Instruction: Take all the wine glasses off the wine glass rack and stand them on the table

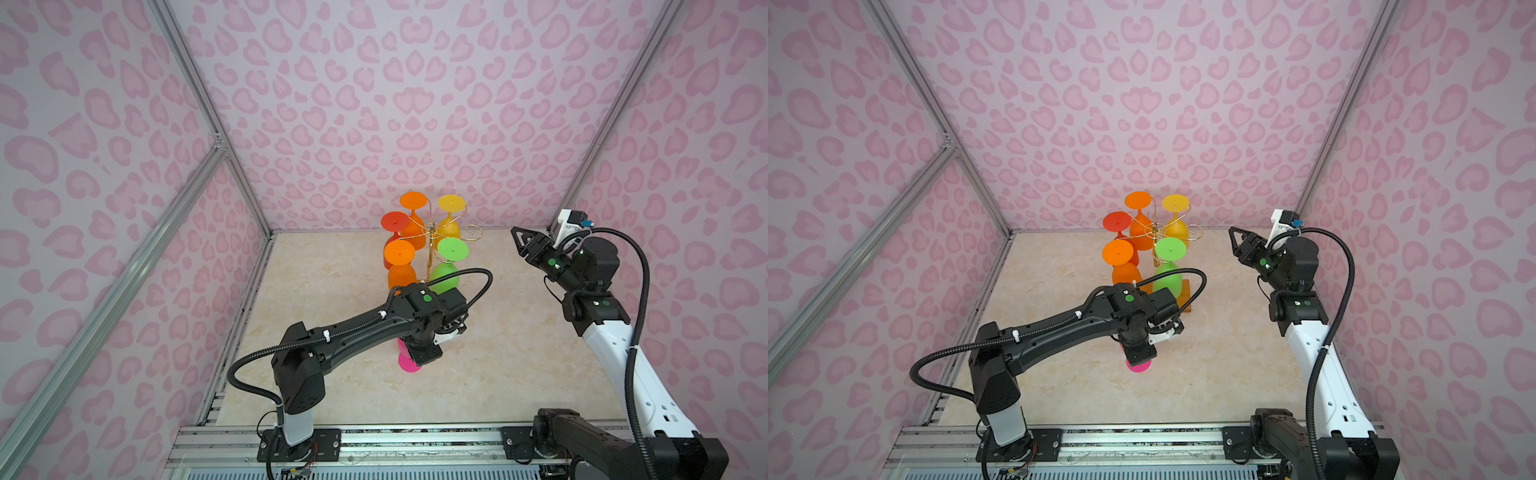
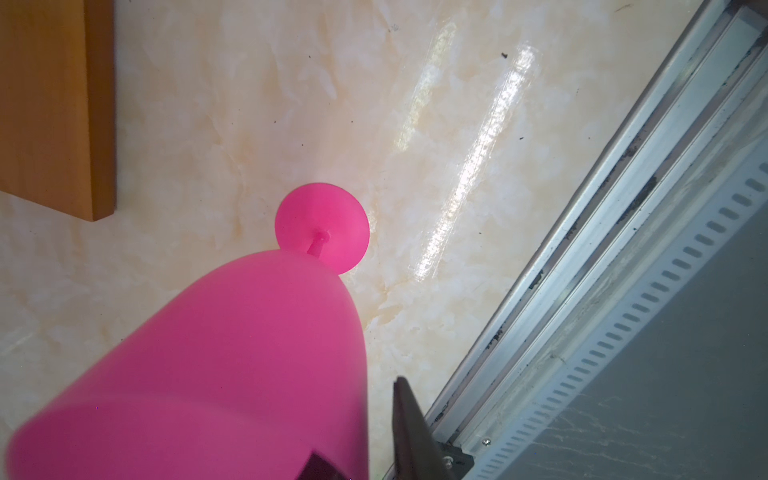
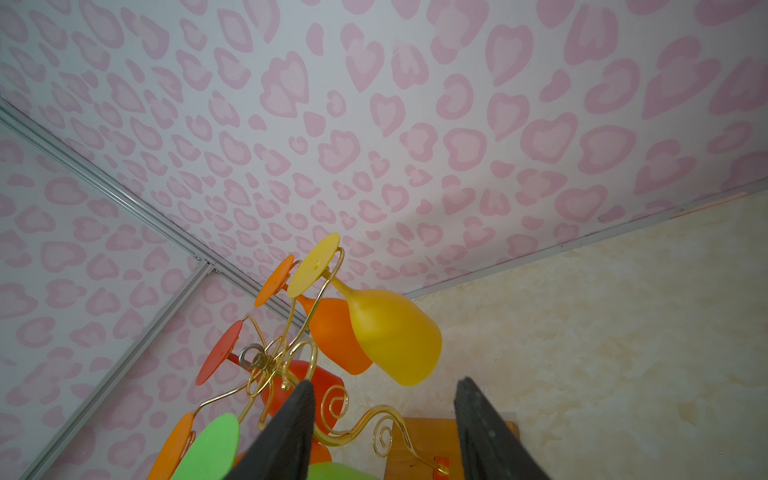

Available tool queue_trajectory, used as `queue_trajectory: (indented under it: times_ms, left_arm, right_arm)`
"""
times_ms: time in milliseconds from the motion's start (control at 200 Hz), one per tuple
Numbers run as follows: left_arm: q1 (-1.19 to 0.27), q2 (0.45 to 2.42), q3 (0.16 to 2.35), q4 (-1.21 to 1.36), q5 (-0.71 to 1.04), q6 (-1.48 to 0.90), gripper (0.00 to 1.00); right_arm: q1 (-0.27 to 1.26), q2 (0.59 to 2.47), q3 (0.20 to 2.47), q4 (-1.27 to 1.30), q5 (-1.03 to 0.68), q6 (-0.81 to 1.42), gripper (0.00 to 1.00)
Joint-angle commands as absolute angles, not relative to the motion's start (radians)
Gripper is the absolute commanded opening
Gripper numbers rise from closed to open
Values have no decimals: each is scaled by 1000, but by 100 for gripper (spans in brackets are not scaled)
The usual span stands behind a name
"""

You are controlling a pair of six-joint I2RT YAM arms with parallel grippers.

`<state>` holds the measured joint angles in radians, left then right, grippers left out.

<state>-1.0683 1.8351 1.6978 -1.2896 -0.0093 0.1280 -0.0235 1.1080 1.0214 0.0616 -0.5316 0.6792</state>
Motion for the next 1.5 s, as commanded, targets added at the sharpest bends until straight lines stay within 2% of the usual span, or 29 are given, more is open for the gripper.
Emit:
queue_trajectory:
  times_ms: [0,180,370,580,715,895,930,1015,1065,1090,1200,1225,1275,1495]
  left_arm:
    - [-1073,1833,1735,-1334,-36,100,23]
    - [-1090,1816,1805,-1385,-72,76,29]
    - [-1129,1752,1842,-1413,-98,81,30]
    - [-1138,1630,1863,-1404,-213,69,29]
    - [-1139,1514,1827,-1311,-348,82,29]
    - [-1121,1311,1646,-992,-544,140,30]
    - [-1106,1273,1609,-921,-566,147,41]
    - [-1062,1189,1509,-743,-623,167,58]
    - [-1030,1145,1461,-654,-634,169,78]
    - [-1016,1125,1438,-617,-633,170,83]
    - [-951,1057,1368,-496,-595,161,85]
    - [-937,1044,1355,-477,-576,156,88]
    - [-910,1026,1330,-450,-541,149,100]
    - [-859,1018,1302,-433,-507,128,98]
  right_arm:
    - [-23,1103,1015,85,-545,684,56]
    - [-22,1104,1014,88,-551,687,61]
    - [-22,1104,1021,88,-557,687,63]
    - [0,1130,1058,76,-584,683,62]
    - [33,1159,1096,67,-582,667,63]
    - [96,1261,1243,-26,-586,601,65]
    - [107,1291,1282,-49,-593,591,65]
    - [136,1359,1377,-112,-600,559,65]
    - [154,1400,1431,-151,-596,539,66]
    - [161,1419,1458,-170,-593,530,66]
    - [183,1509,1579,-259,-582,491,66]
    - [187,1533,1610,-283,-579,479,66]
    - [188,1572,1656,-312,-576,469,66]
    - [190,1683,1784,-391,-572,447,66]
